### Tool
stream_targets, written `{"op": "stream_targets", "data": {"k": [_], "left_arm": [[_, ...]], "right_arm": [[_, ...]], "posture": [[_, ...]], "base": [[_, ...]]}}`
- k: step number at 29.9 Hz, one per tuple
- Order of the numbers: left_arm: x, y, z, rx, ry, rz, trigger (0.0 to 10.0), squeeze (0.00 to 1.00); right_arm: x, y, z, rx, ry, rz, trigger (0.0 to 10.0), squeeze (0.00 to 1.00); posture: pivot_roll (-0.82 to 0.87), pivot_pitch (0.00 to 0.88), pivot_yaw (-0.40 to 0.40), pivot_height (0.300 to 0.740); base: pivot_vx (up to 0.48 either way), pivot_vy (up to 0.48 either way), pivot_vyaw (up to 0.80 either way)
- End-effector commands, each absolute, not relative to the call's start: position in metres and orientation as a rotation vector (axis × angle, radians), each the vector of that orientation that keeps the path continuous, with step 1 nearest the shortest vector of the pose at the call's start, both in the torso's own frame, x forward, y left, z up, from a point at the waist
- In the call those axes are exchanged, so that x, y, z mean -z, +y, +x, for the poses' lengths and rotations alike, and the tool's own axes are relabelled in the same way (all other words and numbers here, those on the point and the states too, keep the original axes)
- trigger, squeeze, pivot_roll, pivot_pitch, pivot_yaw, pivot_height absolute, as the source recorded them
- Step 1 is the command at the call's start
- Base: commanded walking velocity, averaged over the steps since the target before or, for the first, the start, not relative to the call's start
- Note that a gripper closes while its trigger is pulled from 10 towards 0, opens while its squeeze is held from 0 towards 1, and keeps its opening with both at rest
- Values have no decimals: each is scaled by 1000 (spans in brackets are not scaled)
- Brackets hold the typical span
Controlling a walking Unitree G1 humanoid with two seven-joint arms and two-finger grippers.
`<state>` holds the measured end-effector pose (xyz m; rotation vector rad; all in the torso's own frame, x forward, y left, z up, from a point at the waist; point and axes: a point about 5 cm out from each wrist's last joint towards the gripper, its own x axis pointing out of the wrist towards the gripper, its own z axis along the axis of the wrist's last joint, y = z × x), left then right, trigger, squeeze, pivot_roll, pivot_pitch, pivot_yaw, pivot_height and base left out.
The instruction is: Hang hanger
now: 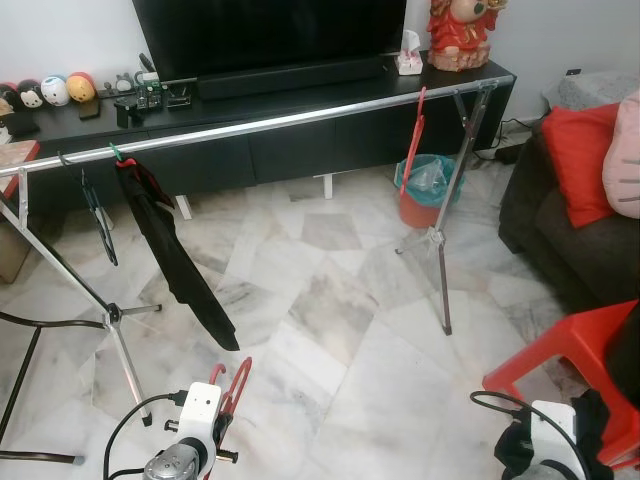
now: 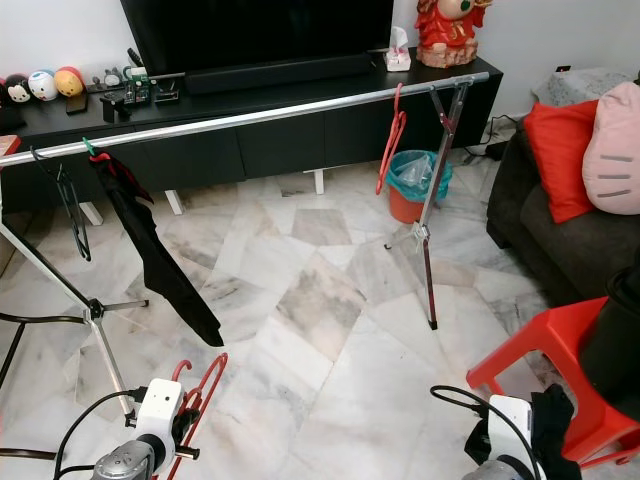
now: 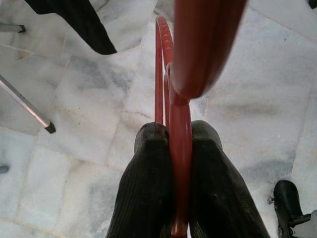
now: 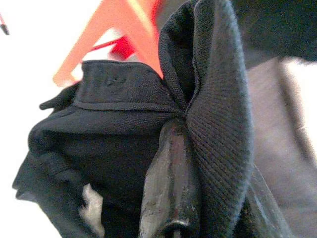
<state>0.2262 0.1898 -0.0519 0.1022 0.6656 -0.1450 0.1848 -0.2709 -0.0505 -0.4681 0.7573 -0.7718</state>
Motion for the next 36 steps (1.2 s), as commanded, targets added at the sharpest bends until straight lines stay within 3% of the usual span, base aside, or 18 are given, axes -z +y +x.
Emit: {"op": "stream_targets", "data": {"k": [1,5,10,14,16,18,21,26,36], "left_arm": [[48,195,231,150,650,121,10000,0],[41,194,239,189,618,118,10000,0],[30,192,251,249,560,151,10000,0],[25,192,257,272,534,153,10000,0],[5,188,275,395,445,179,10000,0],[1,186,278,419,429,183,10000,0],[-16,179,293,476,355,185,10000,0],[-29,170,302,549,301,187,10000,0],[-50,147,299,940,310,171,10000,0]], "right_arm": [[50,-257,201,667,722,-305,10000,0],[50,-234,220,446,715,-182,10000,0],[45,-226,234,297,719,-107,10000,0],[42,-228,239,236,720,-129,10000,0],[24,-232,260,18,686,-145,10000,0],[21,-232,264,-30,679,-147,10000,0],[13,-231,271,-258,718,-254,10000,0],[8,-240,273,-333,765,-325,10000,0],[-15,-256,290,-358,755,-445,10000,0]], "posture": [[4,28,50,740],[3,26,47,740],[2,23,40,740],[-2,21,34,740],[-2,23,27,740],[-2,23,27,740],[-10,19,17,740],[-12,15,13,740],[-11,6,5,740]], "base": [[0,0,0],[0,0,0],[0,0,0],[0,0,0],[0,0,0],[0,0,0],[0,0,0],[0,0,0],[0,0,0]]}}
